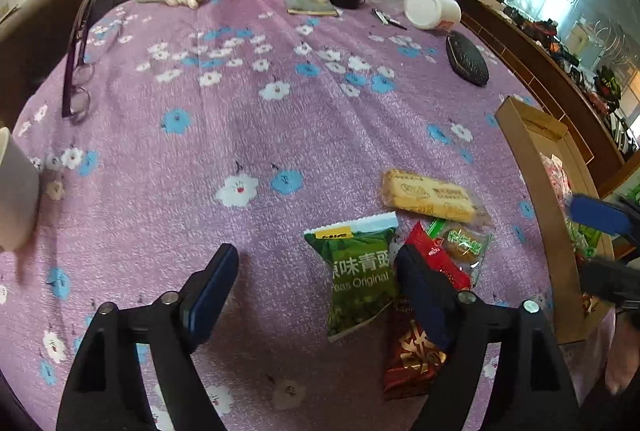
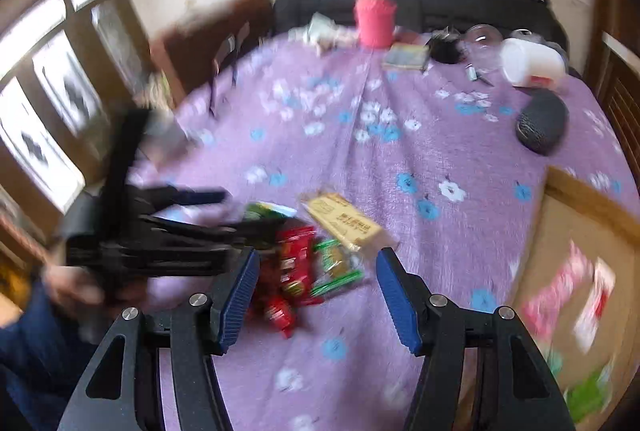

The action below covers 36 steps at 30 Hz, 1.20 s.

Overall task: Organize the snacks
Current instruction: 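Grasp the green Peas Original packet with the left gripper, then grasp the yellow biscuit bar with the right gripper while the left holds the peas packet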

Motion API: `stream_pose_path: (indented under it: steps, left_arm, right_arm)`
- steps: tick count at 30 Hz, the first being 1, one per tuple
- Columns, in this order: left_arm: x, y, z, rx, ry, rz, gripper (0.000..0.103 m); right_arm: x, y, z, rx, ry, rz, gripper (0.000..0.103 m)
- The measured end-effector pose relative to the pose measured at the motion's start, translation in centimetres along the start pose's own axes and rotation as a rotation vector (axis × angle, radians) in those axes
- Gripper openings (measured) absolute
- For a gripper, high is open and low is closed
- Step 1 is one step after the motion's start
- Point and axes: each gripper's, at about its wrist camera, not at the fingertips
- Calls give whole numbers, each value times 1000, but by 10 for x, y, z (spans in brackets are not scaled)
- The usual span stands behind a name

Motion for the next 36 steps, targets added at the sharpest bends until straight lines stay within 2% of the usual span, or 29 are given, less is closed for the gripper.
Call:
stream_pose_path:
  steps: [1, 4, 6, 9, 10, 11, 13, 15, 20, 22, 24, 27, 30, 32, 33, 34, 36]
  left_arm:
    - [-3, 1, 0, -3, 18, 23, 82]
    - [-13, 1, -1, -23, 75, 86, 82]
    - [-16, 2, -1, -27, 92, 84, 82]
    - [-16, 4, -1, -28, 96, 75, 82]
    - [-16, 4, -2, -30, 95, 81, 82]
    - [-15, 6, -2, -28, 92, 90, 82]
    - [-13, 9, -2, -19, 85, 89, 83]
    - [-11, 12, -3, -16, 75, 44, 84]
    - [-6, 30, -7, 79, 77, -65, 86]
    - [-2, 41, -7, 142, 72, -110, 93]
    - [0, 49, -10, 187, 83, -120, 93]
    - [-2, 51, -14, 193, 108, -119, 93]
    - [-5, 43, -13, 204, 126, -175, 93]
    - [-6, 32, -13, 162, 111, -138, 93]
    - [-8, 24, -15, 101, 106, -72, 93]
    - [-10, 19, -15, 66, 106, 8, 93]
    - [-15, 17, -13, 60, 128, 230, 93]
  right_arm:
    - [-1, -13, -6, -18, 20, 45, 65]
    - [-3, -45, -17, -81, 53, 55, 65]
    - [-7, -63, -20, -101, 92, 105, 65]
    - [-5, -84, -19, -133, 90, 131, 64]
    - [-2, -88, -16, -146, 80, 157, 60]
    - [0, -90, -15, -150, 66, 181, 44]
    - [5, -87, -14, -129, 12, 190, 36]
    - [12, -79, -9, -109, -63, 226, 13]
    - [27, -51, 11, -16, -236, 245, 11]
    - [31, -42, 19, 18, -277, 237, 11]
    - [29, -34, 22, 61, -279, 239, 11]
    - [22, -29, 27, 103, -269, 240, 11]
    - [25, -34, 31, 97, -281, 227, 11]
    - [29, -39, 32, 80, -299, 212, 11]
    - [30, -38, 33, 83, -303, 206, 11]
    - [30, -38, 33, 86, -303, 203, 11]
    - [28, -37, 32, 91, -297, 201, 11]
Point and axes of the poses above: each gripper's, at about its wrist camera, not at the fingertips, and y roughly against the way its jaws point, x to its right, z to its underside, and after that the axes turned 7 degrees about -y, right-handed
